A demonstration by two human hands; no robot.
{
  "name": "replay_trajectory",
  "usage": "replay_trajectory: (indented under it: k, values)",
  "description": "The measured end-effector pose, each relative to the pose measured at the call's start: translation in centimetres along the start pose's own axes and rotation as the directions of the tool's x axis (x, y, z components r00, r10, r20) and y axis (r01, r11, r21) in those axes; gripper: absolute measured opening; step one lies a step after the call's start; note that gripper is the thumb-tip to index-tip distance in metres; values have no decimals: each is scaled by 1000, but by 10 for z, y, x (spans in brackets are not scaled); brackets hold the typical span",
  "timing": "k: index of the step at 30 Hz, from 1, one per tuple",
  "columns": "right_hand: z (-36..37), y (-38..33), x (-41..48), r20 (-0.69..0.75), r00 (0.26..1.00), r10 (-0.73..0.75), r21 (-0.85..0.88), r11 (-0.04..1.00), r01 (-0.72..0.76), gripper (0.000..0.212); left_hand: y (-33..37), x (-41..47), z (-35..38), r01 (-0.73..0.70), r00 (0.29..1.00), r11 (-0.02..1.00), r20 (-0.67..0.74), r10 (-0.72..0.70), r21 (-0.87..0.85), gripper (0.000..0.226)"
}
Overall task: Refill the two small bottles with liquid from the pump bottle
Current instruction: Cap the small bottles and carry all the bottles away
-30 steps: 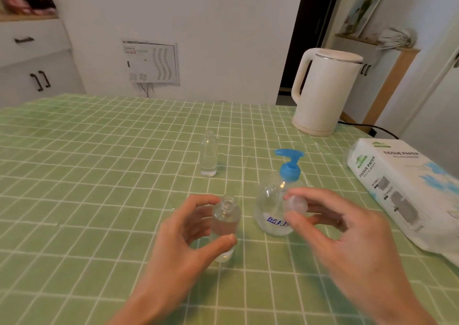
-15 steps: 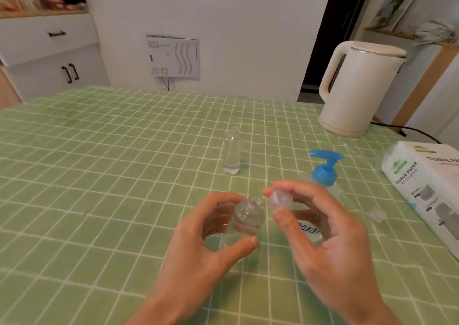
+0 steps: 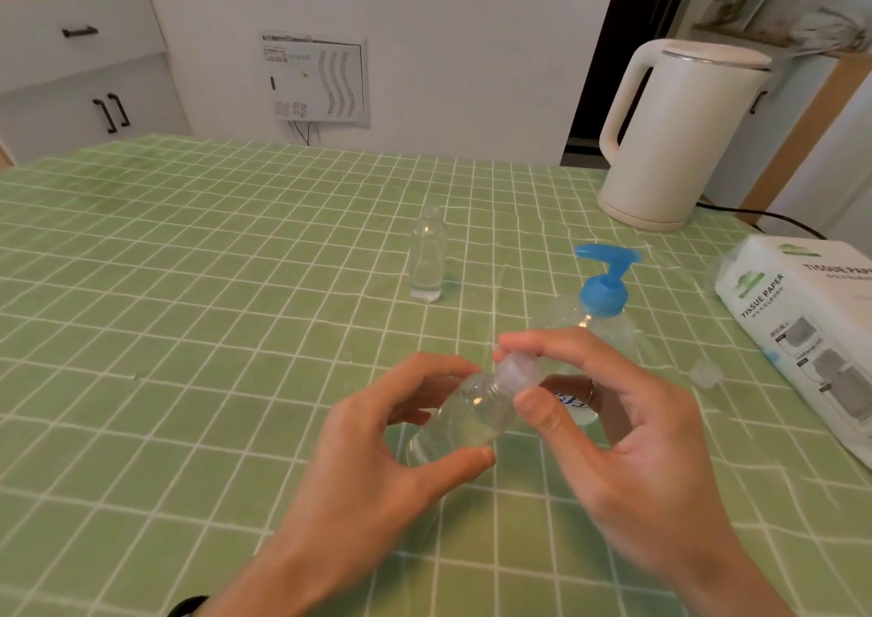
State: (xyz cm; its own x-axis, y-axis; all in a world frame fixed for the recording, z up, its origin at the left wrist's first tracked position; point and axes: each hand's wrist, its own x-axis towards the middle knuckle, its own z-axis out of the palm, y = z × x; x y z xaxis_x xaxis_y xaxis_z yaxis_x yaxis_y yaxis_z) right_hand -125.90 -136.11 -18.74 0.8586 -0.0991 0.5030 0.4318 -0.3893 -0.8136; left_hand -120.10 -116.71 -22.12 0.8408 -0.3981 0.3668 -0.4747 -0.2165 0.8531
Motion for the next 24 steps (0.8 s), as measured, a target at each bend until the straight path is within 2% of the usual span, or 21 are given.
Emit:
replay_trajectory:
  k: [3, 6, 7, 9, 12, 15, 19, 24]
  values:
    - [-1, -1, 0, 58, 998, -16, -63, 998, 19, 30, 1, 0, 0, 1, 1000, 1000, 12, -1, -1, 50]
    - [1, -2, 0, 18, 999, 45, -115, 992, -43, 25, 1, 0, 0, -1, 1000, 1000, 21, 1, -1, 50]
    - [1, -3, 0, -2, 997, 77, -118, 990, -77, 29, 1, 0, 0, 1, 1000, 1000, 22, 0, -7, 50]
    - [-1, -5, -1, 6, 996, 91, -55, 994, -90, 41, 0, 0, 0, 3, 1000, 1000, 16, -2, -23, 49]
    - [-2, -7, -1, 19, 1000, 5, -33, 999, -4, 49, 0, 1, 0, 10, 1000, 999, 15, -9, -35, 50]
    - [-1, -7, -1, -38, 999, 21, -68, 997, -23, 46, 0, 1, 0, 8, 1000, 1000, 25, -8, -20, 50]
    - [-2, -8, -2, 8, 1000, 17, -42, 999, -16, 49, 1, 0, 1, 9, 999, 1000, 32, -9, -26, 50]
    - [-1, -9, -3, -1, 999, 36, -42, 998, -36, 46, 2, -1, 0, 8, 999, 1000, 39, -7, -21, 51]
